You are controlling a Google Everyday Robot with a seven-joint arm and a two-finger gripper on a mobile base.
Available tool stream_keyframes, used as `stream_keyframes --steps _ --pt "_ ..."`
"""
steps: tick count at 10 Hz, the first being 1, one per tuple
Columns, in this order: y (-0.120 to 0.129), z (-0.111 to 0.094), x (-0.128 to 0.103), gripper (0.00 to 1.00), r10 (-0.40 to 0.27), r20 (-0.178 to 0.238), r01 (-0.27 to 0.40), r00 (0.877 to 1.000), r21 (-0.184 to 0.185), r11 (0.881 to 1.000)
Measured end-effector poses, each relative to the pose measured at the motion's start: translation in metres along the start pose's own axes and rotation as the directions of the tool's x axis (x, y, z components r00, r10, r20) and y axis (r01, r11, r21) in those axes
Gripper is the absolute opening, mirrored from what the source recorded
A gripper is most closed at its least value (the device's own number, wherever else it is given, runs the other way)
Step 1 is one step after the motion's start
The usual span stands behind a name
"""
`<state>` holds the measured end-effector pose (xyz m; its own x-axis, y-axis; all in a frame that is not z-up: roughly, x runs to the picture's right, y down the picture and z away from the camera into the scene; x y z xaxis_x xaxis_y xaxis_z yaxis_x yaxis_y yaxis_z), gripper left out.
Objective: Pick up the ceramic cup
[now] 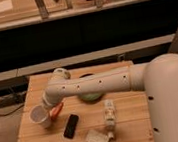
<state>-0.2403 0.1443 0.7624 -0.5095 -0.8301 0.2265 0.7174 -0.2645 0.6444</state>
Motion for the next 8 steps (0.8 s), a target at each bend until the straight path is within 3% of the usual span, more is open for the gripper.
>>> stream_keyframes --steps 8 --pt "0.013 -0.011 0.006 0.0 -0.02 0.009 0.02 1.0 -0.005 1.0"
